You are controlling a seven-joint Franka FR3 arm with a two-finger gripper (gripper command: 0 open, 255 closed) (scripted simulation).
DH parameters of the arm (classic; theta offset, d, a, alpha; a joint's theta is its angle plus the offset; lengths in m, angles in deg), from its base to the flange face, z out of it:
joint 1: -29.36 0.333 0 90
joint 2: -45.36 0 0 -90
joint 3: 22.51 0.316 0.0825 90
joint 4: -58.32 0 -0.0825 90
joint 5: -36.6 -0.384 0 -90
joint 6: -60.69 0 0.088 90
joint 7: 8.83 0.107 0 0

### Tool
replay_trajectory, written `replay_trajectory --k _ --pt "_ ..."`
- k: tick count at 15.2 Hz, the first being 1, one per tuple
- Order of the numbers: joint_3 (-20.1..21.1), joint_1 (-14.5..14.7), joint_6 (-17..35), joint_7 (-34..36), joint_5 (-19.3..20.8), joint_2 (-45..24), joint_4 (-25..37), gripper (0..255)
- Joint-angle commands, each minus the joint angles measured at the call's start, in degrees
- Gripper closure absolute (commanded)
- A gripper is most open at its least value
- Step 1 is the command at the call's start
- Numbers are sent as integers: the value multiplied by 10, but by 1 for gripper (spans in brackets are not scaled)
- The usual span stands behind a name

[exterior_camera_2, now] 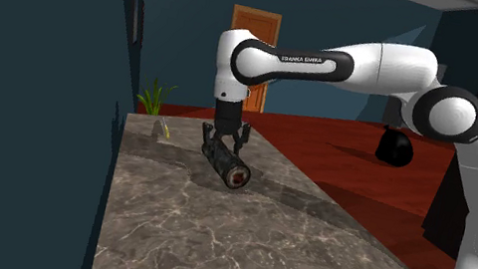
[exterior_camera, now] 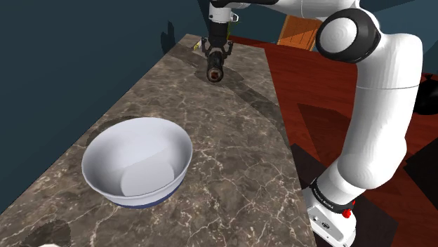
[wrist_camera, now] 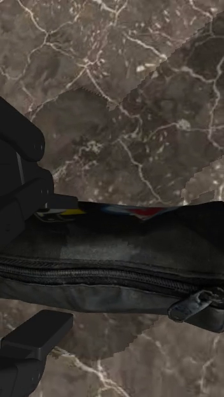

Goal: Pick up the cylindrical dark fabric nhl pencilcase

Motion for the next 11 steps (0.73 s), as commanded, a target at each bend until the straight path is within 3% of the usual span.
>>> replay_trajectory --k 1,11 --pt "0 0 -15 0 0 0 16 255" --pt "0 7 -111 1 3 -30 141 255"
